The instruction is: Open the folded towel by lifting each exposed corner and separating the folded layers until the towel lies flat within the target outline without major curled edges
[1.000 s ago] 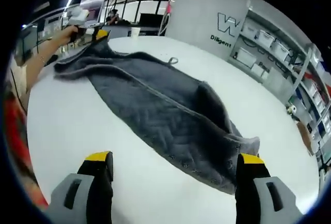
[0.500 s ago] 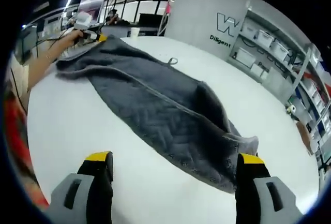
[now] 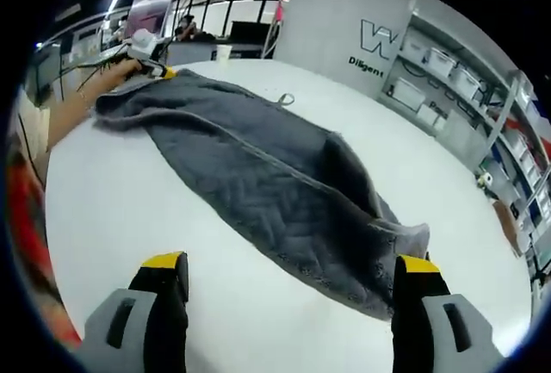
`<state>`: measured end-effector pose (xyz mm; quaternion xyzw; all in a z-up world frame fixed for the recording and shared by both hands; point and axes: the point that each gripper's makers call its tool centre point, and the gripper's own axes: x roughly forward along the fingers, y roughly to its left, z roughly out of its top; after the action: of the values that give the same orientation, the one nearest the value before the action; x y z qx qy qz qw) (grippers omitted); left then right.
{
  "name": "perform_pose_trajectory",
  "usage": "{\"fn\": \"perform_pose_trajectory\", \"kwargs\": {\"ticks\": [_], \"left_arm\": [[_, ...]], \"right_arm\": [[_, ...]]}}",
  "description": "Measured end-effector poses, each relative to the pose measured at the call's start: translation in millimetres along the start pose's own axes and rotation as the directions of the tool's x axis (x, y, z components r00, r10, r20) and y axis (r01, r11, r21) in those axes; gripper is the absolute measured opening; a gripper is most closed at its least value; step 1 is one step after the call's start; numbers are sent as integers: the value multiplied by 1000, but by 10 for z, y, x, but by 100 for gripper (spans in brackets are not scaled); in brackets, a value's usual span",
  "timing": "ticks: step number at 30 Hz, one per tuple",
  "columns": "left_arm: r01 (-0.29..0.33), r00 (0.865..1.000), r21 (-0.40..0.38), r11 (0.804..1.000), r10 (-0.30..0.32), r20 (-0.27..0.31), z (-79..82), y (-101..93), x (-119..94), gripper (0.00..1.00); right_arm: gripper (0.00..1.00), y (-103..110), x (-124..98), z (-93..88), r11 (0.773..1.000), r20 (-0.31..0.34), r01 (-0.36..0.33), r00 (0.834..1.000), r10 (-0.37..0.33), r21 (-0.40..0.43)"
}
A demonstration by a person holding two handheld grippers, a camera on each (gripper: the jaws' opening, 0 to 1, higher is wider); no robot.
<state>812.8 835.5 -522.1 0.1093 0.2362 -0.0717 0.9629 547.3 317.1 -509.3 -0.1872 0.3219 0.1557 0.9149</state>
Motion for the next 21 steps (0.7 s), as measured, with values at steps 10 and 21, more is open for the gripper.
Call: {"fn": "perform_pose_trajectory", "kwargs": {"ticks": [10, 21], "left_arm": [[-1, 1000, -17, 1000, 1, 12, 38, -50, -53, 19], [206, 971, -76, 976, -195, 139, 398, -674, -385, 82]], "right_arm": [[99, -3, -10, -6, 1000, 4, -2, 1000, 2, 4], [99, -11, -57, -65, 1000, 1, 6, 1000, -6, 12]]}}
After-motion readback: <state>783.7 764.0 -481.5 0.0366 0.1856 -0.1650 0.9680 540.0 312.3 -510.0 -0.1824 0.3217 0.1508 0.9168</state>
